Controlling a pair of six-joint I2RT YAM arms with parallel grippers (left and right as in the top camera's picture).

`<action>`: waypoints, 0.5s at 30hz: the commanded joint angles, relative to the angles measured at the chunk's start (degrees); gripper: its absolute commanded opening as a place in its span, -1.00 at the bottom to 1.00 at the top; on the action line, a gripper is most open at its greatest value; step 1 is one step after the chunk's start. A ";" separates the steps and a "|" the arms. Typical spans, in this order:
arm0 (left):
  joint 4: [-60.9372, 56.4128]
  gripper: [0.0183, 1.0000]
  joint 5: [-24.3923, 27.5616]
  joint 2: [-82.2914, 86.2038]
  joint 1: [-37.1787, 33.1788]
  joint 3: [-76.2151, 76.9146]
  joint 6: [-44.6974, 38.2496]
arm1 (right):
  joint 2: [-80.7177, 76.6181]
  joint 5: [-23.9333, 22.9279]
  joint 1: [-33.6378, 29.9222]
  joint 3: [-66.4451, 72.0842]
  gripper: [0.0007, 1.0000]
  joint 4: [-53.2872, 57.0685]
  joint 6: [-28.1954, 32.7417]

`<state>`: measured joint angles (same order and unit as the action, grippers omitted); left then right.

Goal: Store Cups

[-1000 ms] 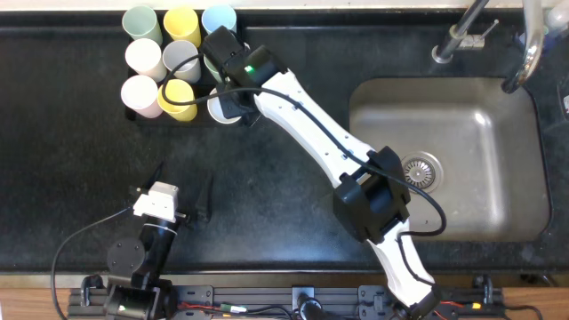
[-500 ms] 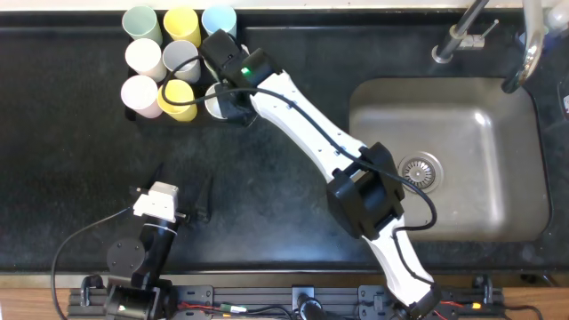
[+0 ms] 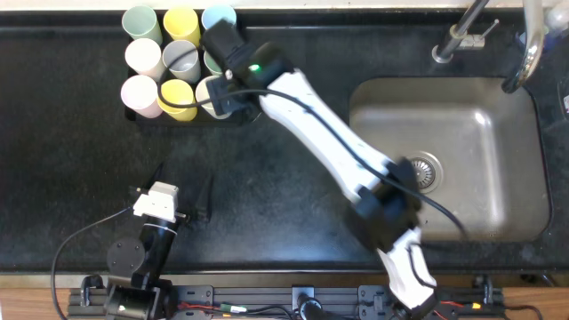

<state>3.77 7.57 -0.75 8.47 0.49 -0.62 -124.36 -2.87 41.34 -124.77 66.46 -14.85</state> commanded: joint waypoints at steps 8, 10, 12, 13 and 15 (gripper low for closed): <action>0.17 1.00 0.74 0.37 -0.48 -0.02 -0.90 | 35.69 -0.15 -21.16 9.88 0.99 3.23 15.45; 0.17 1.00 0.74 0.37 -0.48 -0.02 -0.90 | 42.53 -0.15 -24.50 17.46 0.99 0.68 18.64; 0.17 1.00 0.74 0.37 -0.48 -0.02 -0.90 | 50.73 -0.13 -27.17 26.51 0.99 -3.15 20.48; 0.17 1.00 0.74 0.37 -0.48 -0.02 -0.90 | 58.53 -0.09 -28.81 34.95 1.00 -7.06 20.72; 0.17 1.00 0.74 0.37 -0.48 -0.02 -0.90 | 67.49 0.15 -30.10 44.78 1.00 -11.56 20.70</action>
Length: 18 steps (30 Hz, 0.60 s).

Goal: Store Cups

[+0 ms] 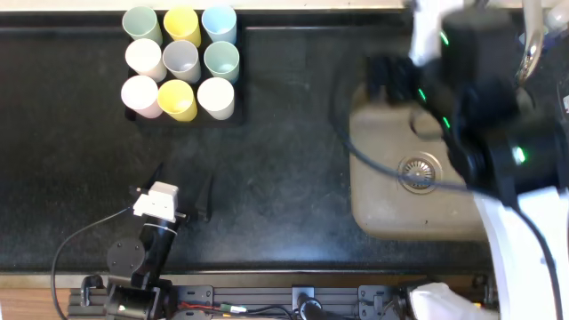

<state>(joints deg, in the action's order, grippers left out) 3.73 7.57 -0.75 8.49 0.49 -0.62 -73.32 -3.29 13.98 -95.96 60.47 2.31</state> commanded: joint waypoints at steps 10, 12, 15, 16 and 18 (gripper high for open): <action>0.22 1.00 0.74 0.37 -0.50 -0.02 -0.90 | 58.88 3.91 -3.85 59.17 1.00 -25.46 3.50; 0.22 1.00 0.74 0.37 -0.50 -0.02 -0.90 | 63.67 3.80 -3.93 64.32 1.00 -28.44 3.54; 0.22 1.00 0.74 0.37 -0.50 -0.02 -0.90 | 67.65 3.69 -3.93 70.77 1.00 -34.93 3.54; 0.22 1.00 0.74 0.37 -0.50 -0.02 -0.90 | 68.67 3.69 -3.93 73.00 1.00 -37.44 3.54; 0.22 1.00 0.74 0.37 -0.50 -0.02 -0.90 | 70.01 3.67 -3.96 77.05 1.00 -41.62 3.54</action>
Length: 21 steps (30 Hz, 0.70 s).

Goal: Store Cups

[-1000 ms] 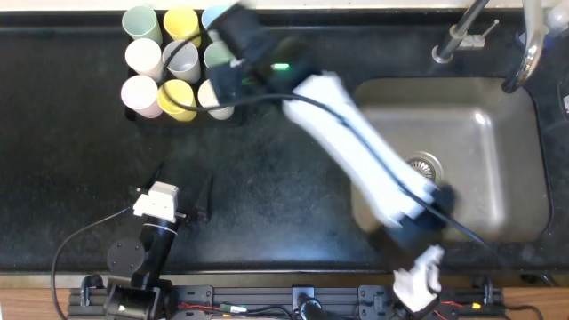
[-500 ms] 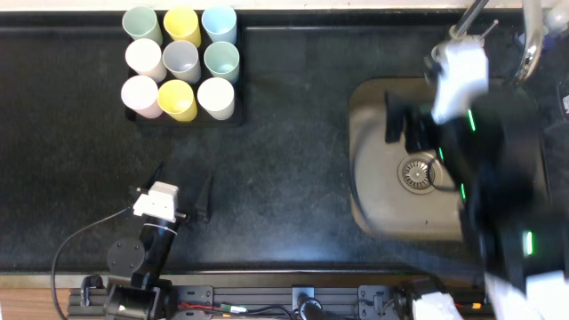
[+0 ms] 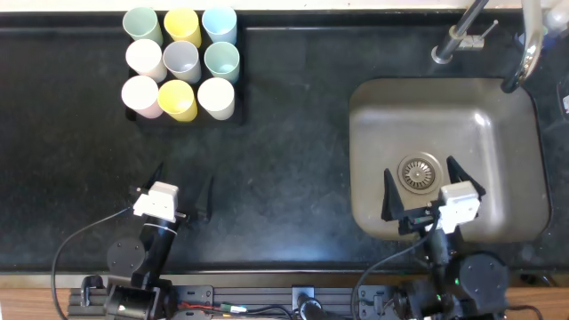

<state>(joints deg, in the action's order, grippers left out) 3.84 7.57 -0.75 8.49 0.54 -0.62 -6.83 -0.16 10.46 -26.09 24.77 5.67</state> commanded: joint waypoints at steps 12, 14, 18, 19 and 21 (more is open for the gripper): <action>0.11 1.00 0.74 0.37 -0.50 -0.07 -0.90 | 6.34 0.55 -0.46 25.81 0.99 -20.39 0.15; 0.11 1.00 0.74 0.37 -0.50 -0.07 -0.90 | 6.40 0.55 -0.48 25.83 1.00 -20.50 0.15; 0.11 1.00 0.74 0.37 -0.50 -0.07 -0.90 | 6.40 0.55 -0.48 25.81 0.99 -20.48 0.15; 0.11 1.00 0.74 0.37 -0.50 -0.07 -0.90 | 6.38 0.57 -0.48 25.81 0.99 -20.46 0.15; 0.11 1.00 0.74 0.37 -0.50 -0.07 -0.90 | 6.36 0.55 -0.48 25.81 1.00 -20.39 0.15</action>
